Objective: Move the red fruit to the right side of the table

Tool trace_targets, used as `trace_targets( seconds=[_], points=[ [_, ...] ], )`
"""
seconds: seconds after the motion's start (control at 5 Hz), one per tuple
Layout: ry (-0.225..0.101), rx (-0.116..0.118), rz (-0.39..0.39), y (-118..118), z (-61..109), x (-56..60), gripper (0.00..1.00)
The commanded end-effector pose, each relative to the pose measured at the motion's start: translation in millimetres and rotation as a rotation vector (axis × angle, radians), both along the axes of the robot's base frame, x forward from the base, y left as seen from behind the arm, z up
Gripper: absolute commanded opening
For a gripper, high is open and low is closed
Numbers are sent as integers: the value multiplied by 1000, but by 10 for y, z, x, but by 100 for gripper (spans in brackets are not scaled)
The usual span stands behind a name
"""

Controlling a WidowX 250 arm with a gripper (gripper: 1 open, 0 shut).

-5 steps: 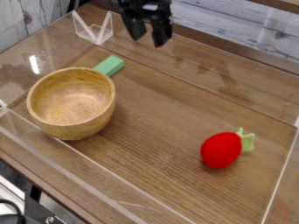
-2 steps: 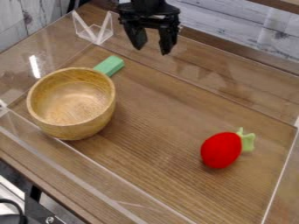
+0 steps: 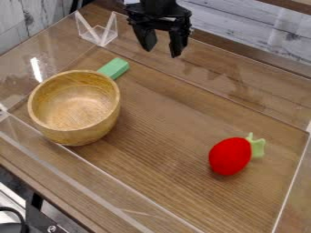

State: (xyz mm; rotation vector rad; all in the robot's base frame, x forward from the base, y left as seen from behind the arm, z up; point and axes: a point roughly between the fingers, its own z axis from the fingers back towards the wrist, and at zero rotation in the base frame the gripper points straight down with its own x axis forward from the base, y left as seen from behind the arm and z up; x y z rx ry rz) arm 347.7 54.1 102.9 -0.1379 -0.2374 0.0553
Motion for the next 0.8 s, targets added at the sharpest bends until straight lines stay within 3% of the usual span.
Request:
trace_targets(
  seconds=[0.0, 0.2, 0.4, 0.6],
  points=[
    [-39, 16, 6, 47, 91, -31, 100],
    [-48, 20, 5, 101, 109, -37, 100],
    [-62, 25, -23, 224, 85, 41, 0],
    [-72, 25, -39, 297, 84, 81, 100]
  ],
)
